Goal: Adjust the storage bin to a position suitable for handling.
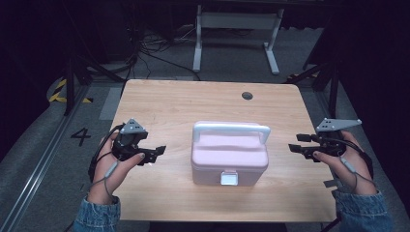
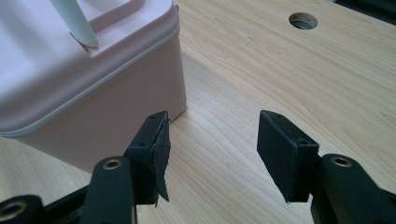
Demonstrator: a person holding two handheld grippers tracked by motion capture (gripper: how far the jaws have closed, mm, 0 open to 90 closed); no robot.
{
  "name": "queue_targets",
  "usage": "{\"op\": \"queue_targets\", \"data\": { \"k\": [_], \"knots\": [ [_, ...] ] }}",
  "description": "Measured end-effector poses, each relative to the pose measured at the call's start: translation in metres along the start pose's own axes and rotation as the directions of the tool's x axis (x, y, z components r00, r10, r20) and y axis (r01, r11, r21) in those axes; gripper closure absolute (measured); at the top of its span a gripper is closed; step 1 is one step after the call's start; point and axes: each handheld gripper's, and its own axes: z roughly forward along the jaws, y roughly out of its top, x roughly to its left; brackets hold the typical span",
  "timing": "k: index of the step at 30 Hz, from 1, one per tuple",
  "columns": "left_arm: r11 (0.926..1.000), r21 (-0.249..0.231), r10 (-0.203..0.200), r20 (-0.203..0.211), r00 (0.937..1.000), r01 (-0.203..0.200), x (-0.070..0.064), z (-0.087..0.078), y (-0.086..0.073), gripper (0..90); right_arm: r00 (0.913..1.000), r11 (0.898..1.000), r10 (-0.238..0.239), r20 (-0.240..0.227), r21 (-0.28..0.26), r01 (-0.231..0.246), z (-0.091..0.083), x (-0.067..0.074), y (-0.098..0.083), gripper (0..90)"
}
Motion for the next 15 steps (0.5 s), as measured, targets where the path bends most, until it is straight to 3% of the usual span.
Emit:
{"op": "queue_targets", "data": {
  "k": [8, 15],
  "knots": [
    [0.9982, -0.054, 0.028, 0.058, 0.9979, -0.025, -0.011, 0.001, 0.010, 18.4, 1.0000, 1.000, 0.003, -0.002, -0.005, -0.003, -0.002, 0.000, -0.002, 44.9],
    [0.9934, -0.094, 0.071, 0.057, 0.9958, -0.066, -0.020, 0.001, 0.020, 21.1, 0.9999, 1.000, 0.010, 0.006, -0.005, -0.010, -0.005, -0.001, -0.005, 44.8]
  ]
}}
